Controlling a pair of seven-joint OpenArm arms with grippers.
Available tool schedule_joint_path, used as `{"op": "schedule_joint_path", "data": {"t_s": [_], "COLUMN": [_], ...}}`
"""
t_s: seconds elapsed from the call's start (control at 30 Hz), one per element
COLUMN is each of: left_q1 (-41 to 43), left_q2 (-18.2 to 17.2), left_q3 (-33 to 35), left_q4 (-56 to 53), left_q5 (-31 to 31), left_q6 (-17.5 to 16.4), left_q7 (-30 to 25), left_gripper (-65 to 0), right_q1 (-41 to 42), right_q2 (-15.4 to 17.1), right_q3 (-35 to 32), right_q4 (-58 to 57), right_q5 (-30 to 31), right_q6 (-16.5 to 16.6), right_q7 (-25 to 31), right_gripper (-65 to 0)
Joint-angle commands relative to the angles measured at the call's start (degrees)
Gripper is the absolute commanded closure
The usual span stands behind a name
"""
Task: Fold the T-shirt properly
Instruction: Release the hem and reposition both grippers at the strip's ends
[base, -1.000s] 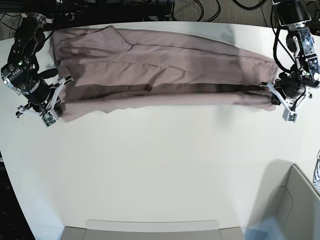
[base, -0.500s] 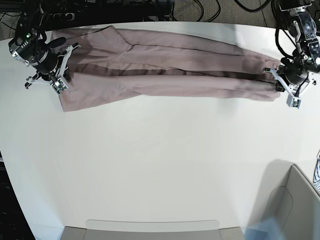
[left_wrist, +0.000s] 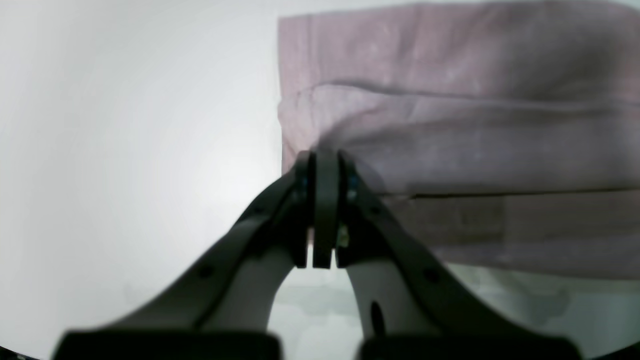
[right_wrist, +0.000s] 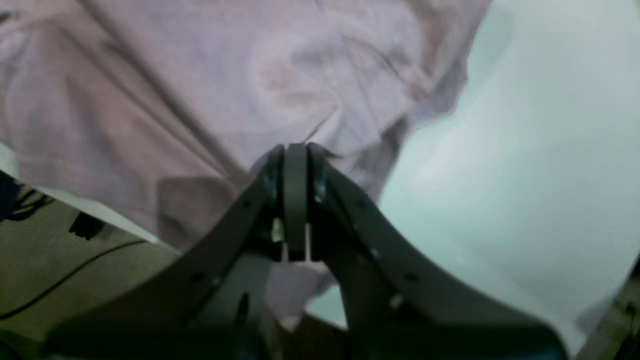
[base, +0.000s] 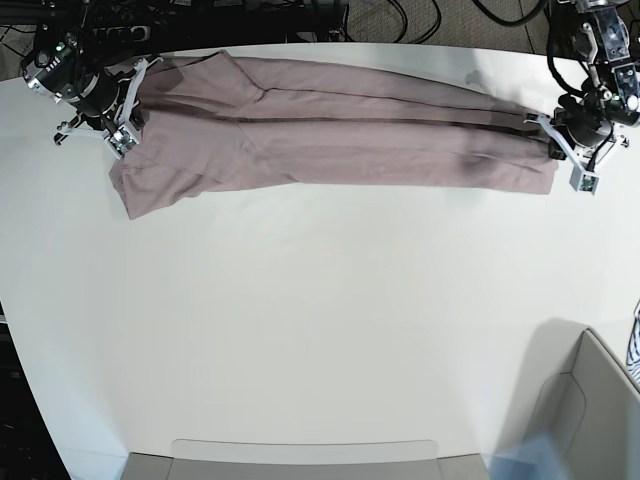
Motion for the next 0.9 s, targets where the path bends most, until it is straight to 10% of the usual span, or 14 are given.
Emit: {"op": "schedule_joint_path", "data": {"t_s": [0.0, 0.23, 0.37, 0.57, 0.87], "left_q1": [-0.1, -0.02, 2.09, 1.74, -3.88], "left_q2": [-1.05, 0.01, -0.25, -0.25, -0.34], "left_q3": [-0.39, -0.74, -1.0, -1.18, -0.47], "left_q4": [0.69, -0.9, 1.83, 3.85, -1.6], "left_q5": [-0.09, 0.0, 0.0, -0.09, -0.35], "left_q6": [0.18, 0.62, 0.62, 0.62, 0.53], "left_q7": [-0.7, -0.62, -1.41, -1.49, -1.49], "left_gripper": [0.0, -1.3, -17.7, -16.3, -16.3], "right_q1": [0.29, 0.47, 0.47, 2.49, 4.77], "right_q2": [0.06, -0.21, 0.06, -0.03, 0.15], "right_q3": [0.35, -0.09, -0.09, -0.09, -0.09], "right_q4": [1.03, 0.95, 0.95, 0.86, 0.68], "right_q5": [0.18, 0.18, 0.44, 0.44, 0.44], "right_q6": [0.65, 0.65, 0.65, 0.65, 0.65], "right_q7": [0.65, 0.39, 0.65, 0.74, 0.74], "right_gripper": [0.0, 0.0, -14.5, -28.5, -28.6]}}
